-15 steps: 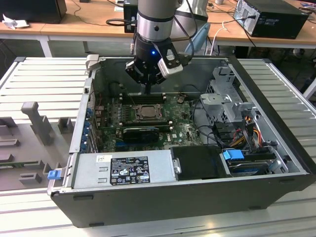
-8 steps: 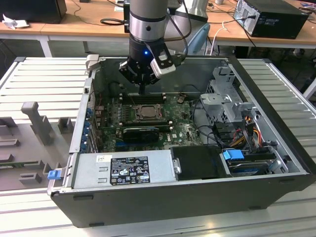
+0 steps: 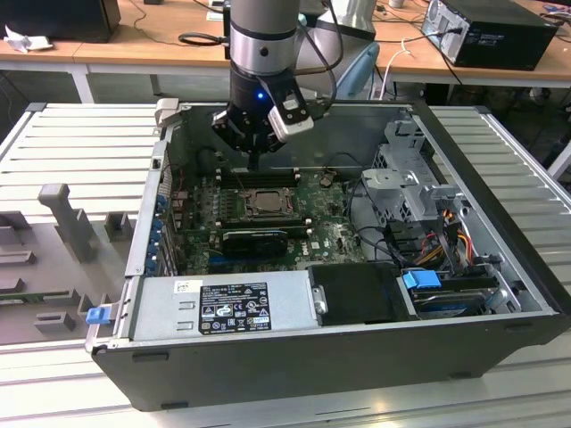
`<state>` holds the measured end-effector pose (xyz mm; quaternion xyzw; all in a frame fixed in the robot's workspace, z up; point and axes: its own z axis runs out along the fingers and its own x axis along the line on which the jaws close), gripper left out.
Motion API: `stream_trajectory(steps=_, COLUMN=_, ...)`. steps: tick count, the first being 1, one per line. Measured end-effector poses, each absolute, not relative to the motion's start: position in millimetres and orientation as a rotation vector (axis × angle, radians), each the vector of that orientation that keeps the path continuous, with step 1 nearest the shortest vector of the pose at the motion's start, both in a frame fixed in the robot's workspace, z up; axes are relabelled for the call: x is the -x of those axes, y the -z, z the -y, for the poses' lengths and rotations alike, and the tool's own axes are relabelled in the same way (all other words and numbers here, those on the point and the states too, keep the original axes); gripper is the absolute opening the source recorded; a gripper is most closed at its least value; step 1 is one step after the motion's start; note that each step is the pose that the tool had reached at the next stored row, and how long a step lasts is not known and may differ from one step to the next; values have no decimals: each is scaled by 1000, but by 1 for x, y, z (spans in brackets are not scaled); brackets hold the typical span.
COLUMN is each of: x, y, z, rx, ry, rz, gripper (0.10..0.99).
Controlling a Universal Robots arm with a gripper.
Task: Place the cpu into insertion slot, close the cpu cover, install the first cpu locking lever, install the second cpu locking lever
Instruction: 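Install the first cpu locking lever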
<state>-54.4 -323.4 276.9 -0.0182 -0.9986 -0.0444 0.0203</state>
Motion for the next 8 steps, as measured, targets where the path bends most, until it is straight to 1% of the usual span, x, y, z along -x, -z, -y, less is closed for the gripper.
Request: stream_trajectory(steps=8, x=58, y=-276, z=323, rx=56, ry=143, rz=3097, gripper=106)
